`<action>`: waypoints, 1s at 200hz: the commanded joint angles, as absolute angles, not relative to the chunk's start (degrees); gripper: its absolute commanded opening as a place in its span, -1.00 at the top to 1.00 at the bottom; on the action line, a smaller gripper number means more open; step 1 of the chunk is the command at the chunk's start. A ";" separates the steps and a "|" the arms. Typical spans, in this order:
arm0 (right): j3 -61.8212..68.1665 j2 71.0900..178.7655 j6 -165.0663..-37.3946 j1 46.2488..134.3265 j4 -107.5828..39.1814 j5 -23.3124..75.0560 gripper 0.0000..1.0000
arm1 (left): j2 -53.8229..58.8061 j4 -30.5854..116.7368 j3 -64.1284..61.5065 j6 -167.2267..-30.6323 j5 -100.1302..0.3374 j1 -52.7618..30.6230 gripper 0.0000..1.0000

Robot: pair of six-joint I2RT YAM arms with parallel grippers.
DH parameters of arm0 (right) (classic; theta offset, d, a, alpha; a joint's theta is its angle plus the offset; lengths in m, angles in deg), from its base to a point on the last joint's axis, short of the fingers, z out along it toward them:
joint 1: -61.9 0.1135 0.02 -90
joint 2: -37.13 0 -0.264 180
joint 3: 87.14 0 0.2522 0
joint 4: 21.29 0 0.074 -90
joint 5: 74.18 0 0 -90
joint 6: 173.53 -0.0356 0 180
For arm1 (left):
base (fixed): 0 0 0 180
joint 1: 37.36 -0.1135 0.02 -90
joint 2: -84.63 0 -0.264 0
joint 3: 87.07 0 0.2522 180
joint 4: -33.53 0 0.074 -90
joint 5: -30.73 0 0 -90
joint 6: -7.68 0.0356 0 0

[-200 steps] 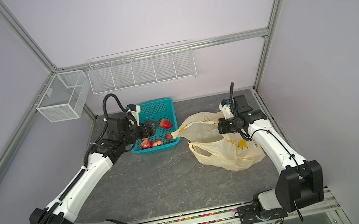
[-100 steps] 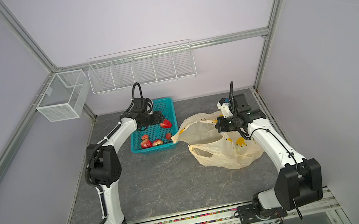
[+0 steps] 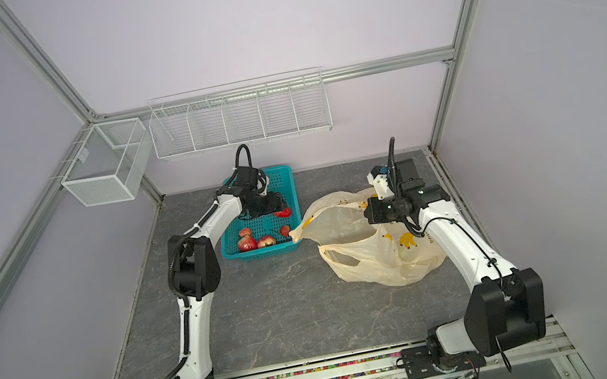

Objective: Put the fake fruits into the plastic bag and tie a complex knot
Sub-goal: 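Lower the left gripper and grasp the peach in the basket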

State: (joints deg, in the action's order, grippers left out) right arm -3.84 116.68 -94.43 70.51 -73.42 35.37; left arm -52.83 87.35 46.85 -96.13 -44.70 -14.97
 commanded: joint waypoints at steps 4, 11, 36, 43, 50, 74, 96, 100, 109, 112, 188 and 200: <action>-5.09 116.76 -93.93 70.12 -72.58 36.33 0.86 | -55.41 88.34 49.27 -96.13 -43.09 -15.27 -0.53; -5.20 116.79 -93.94 70.12 -72.50 36.38 0.86 | -55.71 88.45 49.55 -96.20 -43.07 -15.20 -0.53; -5.47 116.53 -93.92 70.08 -72.62 36.39 0.86 | -56.71 88.63 50.60 -96.48 -42.80 -15.26 -0.52; -5.45 116.49 -93.90 70.08 -72.58 36.38 0.86 | -56.92 88.60 50.89 -96.62 -42.78 -15.28 -0.50; -5.49 116.46 -93.96 70.08 -72.58 36.39 0.86 | -57.07 88.52 51.04 -96.70 -42.61 -15.22 -0.49; -5.61 116.36 -93.88 70.08 -72.59 36.39 0.86 | -57.42 87.40 51.15 -97.32 -42.06 -15.26 -0.42; -5.70 116.25 -93.84 70.08 -72.66 36.39 0.86 | -57.87 86.61 51.54 -97.84 -41.49 -15.21 -0.35; -5.72 116.27 -93.85 70.08 -72.71 36.34 0.86 | -58.00 86.54 51.62 -97.96 -41.35 -15.26 -0.34; -5.79 116.20 -93.82 70.10 -72.71 36.39 0.86 | -58.13 86.11 51.76 -98.18 -40.95 -15.21 -0.30; -5.79 116.22 -93.89 70.08 -72.67 36.39 0.86 | -58.15 85.95 51.80 -98.29 -40.84 -15.24 -0.30; -5.96 116.05 -93.79 70.08 -72.84 36.17 0.86 | -61.04 86.49 55.45 -99.70 -39.33 -15.35 -0.26; -5.97 116.07 -93.77 70.08 -72.80 36.12 0.86 | -61.17 86.48 55.44 -99.85 -39.13 -15.30 -0.26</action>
State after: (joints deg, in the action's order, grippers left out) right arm -4.76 116.68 -94.40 70.51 -72.87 35.39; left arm -59.81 85.75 53.89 -98.99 -40.33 -14.97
